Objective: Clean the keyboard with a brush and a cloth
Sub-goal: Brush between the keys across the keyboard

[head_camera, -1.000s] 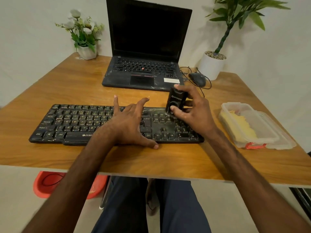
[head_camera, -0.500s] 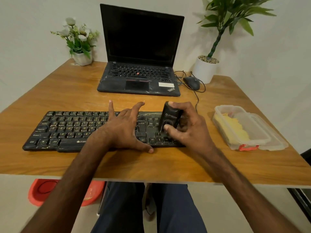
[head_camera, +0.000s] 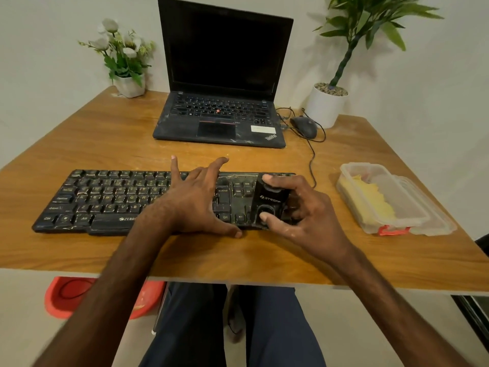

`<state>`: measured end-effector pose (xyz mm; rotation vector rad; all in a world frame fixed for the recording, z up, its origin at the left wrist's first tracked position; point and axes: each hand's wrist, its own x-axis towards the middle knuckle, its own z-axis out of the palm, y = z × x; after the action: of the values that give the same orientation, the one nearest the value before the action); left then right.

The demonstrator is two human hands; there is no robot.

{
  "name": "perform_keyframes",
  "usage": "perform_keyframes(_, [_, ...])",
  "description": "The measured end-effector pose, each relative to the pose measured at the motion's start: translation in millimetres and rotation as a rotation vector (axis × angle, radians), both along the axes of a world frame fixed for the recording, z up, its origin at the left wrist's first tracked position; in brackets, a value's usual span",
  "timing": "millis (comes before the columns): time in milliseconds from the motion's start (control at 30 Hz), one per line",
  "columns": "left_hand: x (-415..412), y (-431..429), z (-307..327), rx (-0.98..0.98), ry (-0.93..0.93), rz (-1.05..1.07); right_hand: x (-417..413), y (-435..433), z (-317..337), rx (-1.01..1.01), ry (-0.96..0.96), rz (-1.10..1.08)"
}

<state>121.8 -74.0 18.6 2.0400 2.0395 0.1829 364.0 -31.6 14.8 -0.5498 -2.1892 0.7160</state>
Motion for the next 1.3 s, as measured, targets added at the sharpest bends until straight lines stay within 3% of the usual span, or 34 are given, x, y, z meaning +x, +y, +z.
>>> perform_keyframes(200, [0,-1,0,0.035,-0.016,-0.002,0,2,2,-0.003,0.082,-0.141])
perform_keyframes(367, [-4,-1,-5,0.052,-0.053,-0.034,-30,-19,-6,0.131,-0.036,0.032])
perform_keyframes(500, [-5,-1,-2,0.028,-0.061,-0.030,-38,6,6,0.219,-0.097,0.024])
perform_keyframes(733, [-6,-2,-4,0.028,-0.087,-0.029,-33,-6,5,0.229,-0.135,0.163])
perform_keyframes(900, [-4,-2,-2,0.026,-0.061,-0.015,-33,18,16,0.181,-0.069,-0.018])
perform_keyframes(1067, [-5,-4,-2,0.019,-0.097,-0.026,-33,-5,6,0.198,-0.116,0.187])
perform_keyframes(1167, [-5,-3,-2,0.018,-0.082,-0.020,-31,15,9,0.220,-0.100,0.038])
perform_keyframes(1300, [-4,-3,-1,0.009,-0.065,-0.006,-24,26,10,0.085,-0.012,-0.101])
